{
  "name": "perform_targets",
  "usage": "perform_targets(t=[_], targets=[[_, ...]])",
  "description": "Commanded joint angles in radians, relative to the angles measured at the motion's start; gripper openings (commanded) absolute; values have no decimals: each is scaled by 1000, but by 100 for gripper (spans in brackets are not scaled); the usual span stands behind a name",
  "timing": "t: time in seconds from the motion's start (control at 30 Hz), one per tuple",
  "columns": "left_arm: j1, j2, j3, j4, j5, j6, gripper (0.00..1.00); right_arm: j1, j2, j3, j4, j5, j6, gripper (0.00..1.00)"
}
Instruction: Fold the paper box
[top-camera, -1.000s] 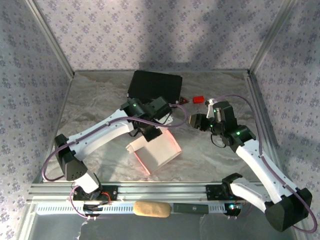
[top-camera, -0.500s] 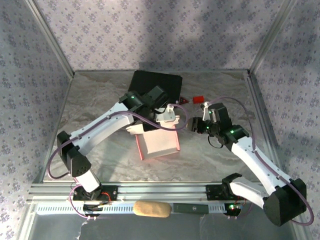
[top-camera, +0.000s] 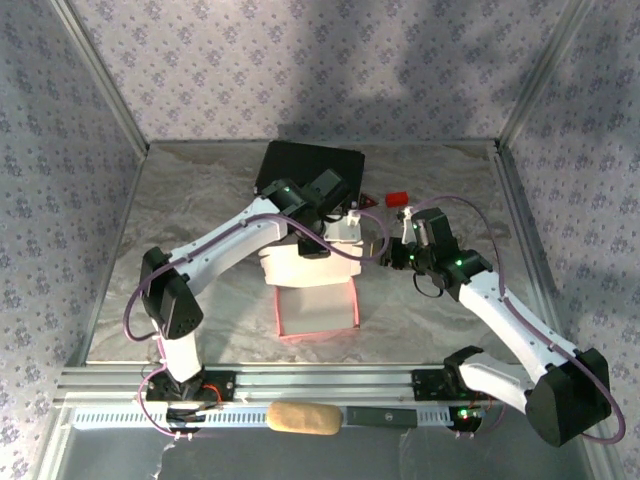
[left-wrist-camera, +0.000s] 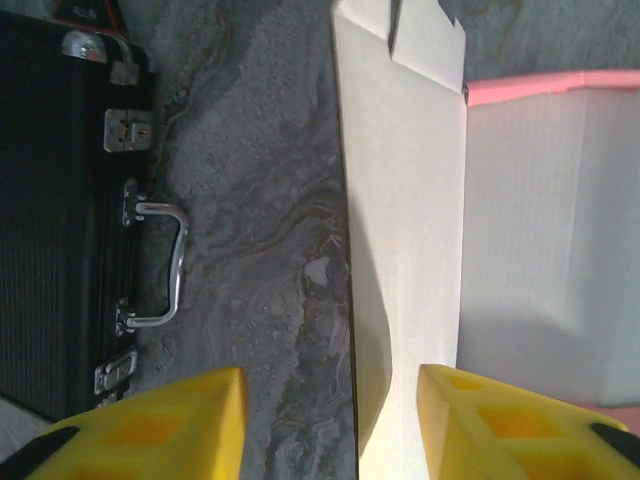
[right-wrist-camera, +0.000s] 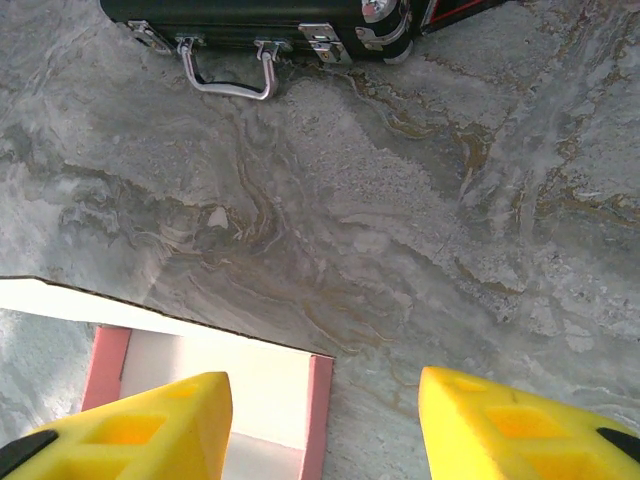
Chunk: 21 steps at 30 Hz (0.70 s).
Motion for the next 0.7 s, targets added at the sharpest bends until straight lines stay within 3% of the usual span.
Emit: perform_targets(t=[0.0,0.13,0.33,0.4,0.53,0.67], targets=[[3,-25,37,51,-13,-11,52,6,11,-4,-2,20,-41,55],[13,-109,24,92,-71,-98,63,12,26,-1,10,-1,-83,55],[137,-226,38,-119,-53,-519,64,49,59,19,15,23,-149,56],[179,-305,-88,-141,-28,-659,64,75,76,21,28,35,-166,55],[207,-567,-471,28,-33,-834,64,114,110,-3,96,39,-207,54],[309,-837,-753,257,110,-878,65,111,101,-57,177,25,-251,53]])
